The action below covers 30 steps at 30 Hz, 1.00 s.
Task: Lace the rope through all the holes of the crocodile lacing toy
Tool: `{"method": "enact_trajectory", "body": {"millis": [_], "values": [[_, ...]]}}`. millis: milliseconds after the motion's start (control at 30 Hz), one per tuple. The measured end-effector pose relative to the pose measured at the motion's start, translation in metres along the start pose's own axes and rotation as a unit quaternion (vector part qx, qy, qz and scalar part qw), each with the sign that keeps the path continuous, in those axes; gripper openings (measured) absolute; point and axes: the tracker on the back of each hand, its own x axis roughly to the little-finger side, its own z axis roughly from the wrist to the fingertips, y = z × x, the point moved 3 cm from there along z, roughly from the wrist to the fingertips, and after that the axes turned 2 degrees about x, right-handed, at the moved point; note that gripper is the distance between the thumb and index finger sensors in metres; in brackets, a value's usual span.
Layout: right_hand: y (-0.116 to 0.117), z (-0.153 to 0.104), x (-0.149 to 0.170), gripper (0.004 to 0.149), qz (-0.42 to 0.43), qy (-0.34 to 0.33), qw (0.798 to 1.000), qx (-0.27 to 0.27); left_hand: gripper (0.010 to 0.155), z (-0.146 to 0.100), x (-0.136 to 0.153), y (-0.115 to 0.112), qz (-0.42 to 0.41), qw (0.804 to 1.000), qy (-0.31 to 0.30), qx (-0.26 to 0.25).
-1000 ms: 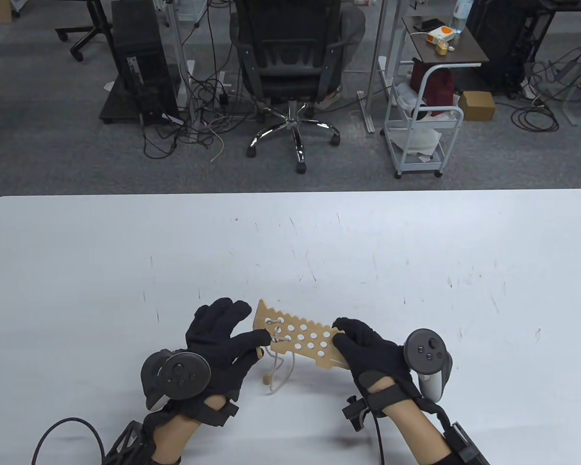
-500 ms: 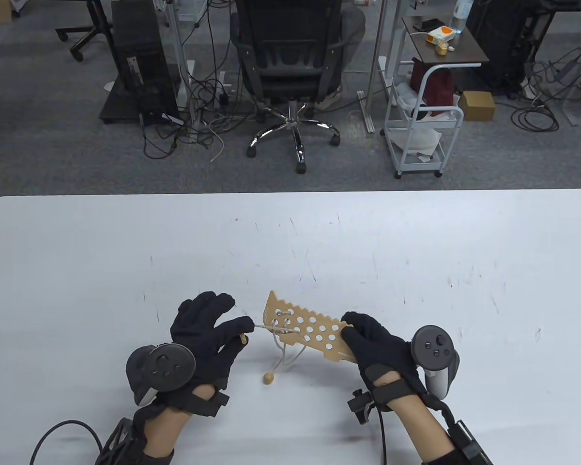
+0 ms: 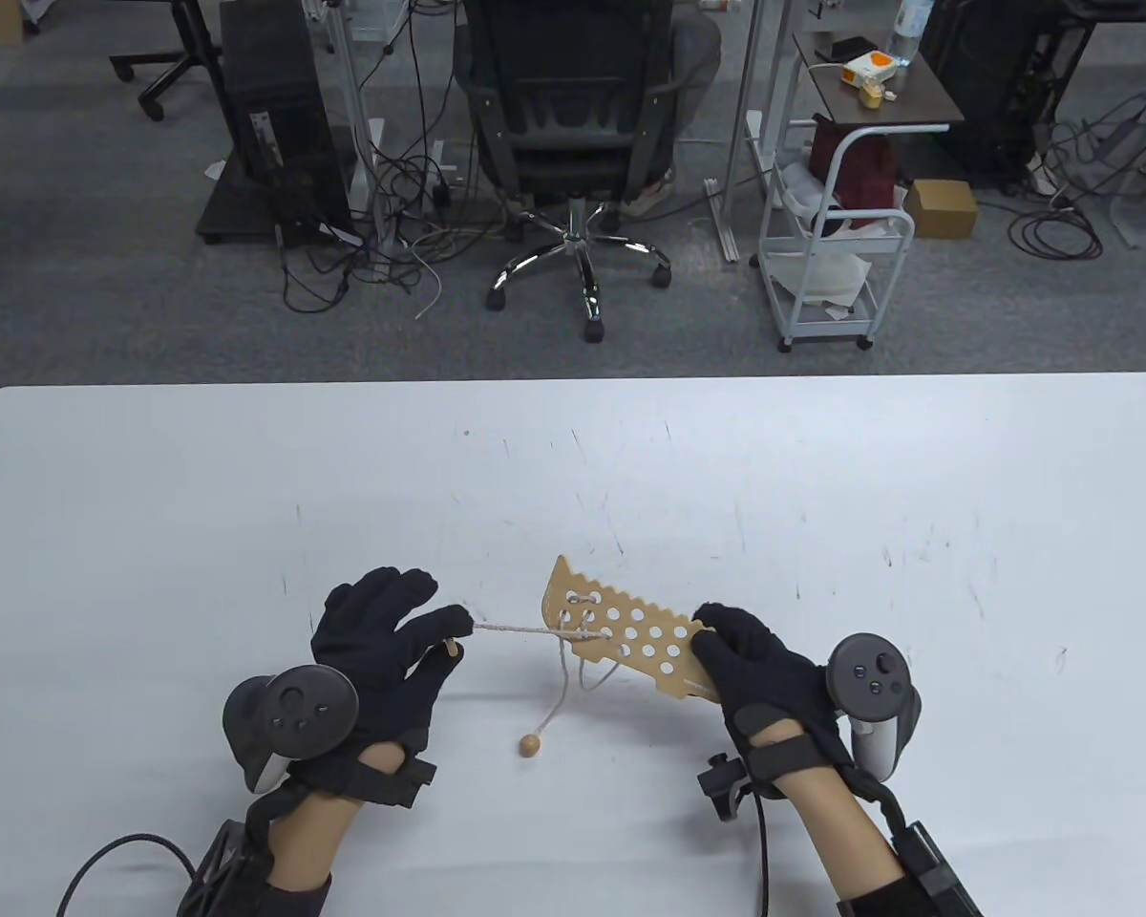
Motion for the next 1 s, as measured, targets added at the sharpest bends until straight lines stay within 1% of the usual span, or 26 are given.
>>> {"method": "enact_trajectory", "body": {"millis": [367,700,1000], "values": [[-0.010,0.006,0.011,0.046,-0.004,0.019,1.000,0.016,0.045,0.001,0.013,0.010,-0.007,1.000,0.022,-0.018],[-0.018,0.012,0.022,0.046,-0.015,0.036,0.999,0.034,0.045,0.001,0.028,0.025,-0.015,0.998,0.044,-0.045],[-0.027,0.017,0.032,0.046,-0.023,0.051,0.997,0.048,0.045,0.001,0.035,0.036,-0.021,0.996,0.057,-0.063]]}}
